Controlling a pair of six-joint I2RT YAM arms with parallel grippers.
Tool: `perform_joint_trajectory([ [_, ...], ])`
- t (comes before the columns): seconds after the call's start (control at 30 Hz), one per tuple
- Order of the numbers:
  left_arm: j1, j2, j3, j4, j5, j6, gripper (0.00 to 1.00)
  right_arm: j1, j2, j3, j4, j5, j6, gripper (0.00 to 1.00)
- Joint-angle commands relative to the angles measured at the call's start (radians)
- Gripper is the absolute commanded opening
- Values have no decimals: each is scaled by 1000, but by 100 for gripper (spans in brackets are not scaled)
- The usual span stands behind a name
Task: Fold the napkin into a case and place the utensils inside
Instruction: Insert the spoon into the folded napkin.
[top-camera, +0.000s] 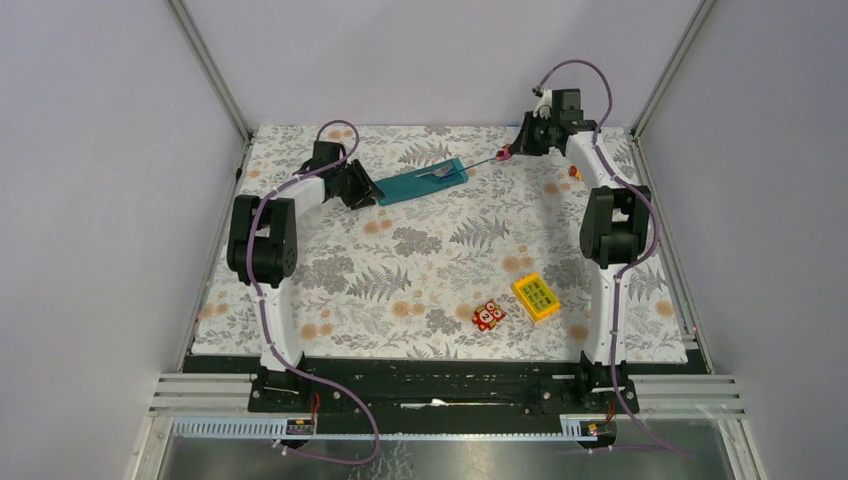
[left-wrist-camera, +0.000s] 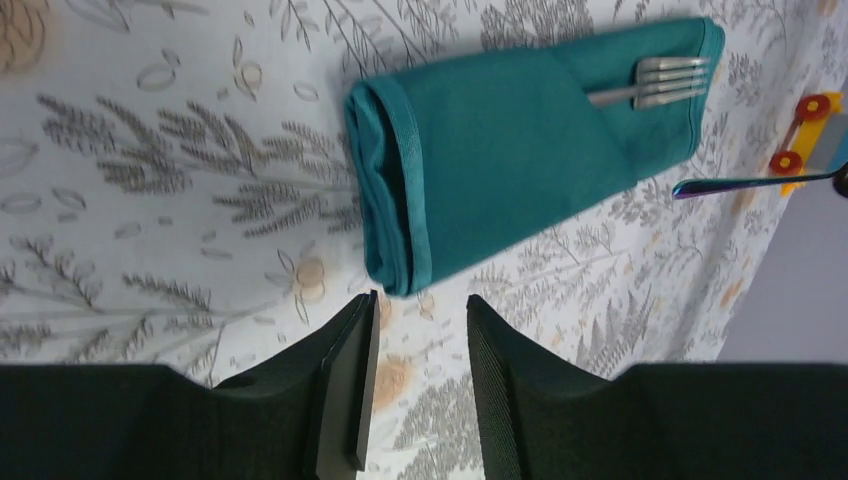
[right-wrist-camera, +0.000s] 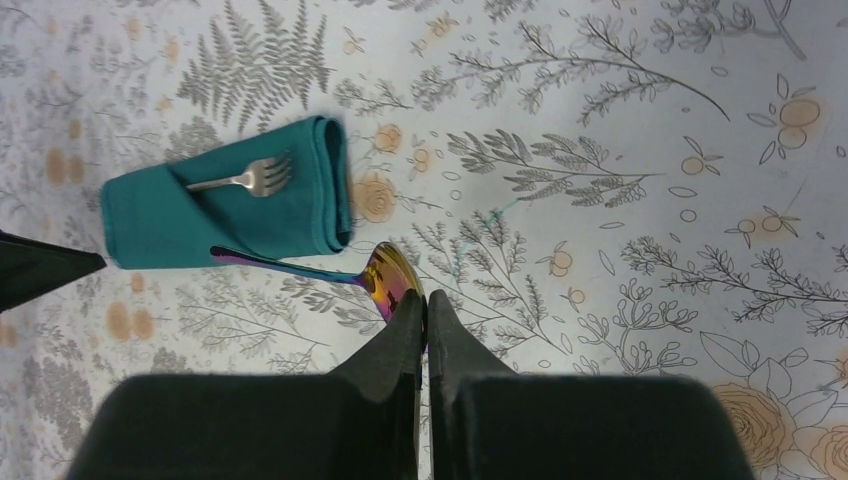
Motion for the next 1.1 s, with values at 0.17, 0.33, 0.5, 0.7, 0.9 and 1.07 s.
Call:
perform_joint_trajectory([
  [0.17,0,107,121,32,-58,-18,37,2,79,122,-47,31,-7,0],
  [0.33,1,106,113,35,-69,-9,32,11,95,128,-37,40,-9,0],
  [0.5,0,115,108,35,-58,-4,30,29,121,150,-34,45,-8,0],
  [0.7,0,122,102,34,-55,1,27,62,138,156,-34,51,-5,0],
  [0.9,-2,117,90,44,-48,-2,25,120,139,160,-29,76,7,0],
  [1.07,-3,115,80,50,-37,-5,25,168,138,147,-7,100,58,0],
])
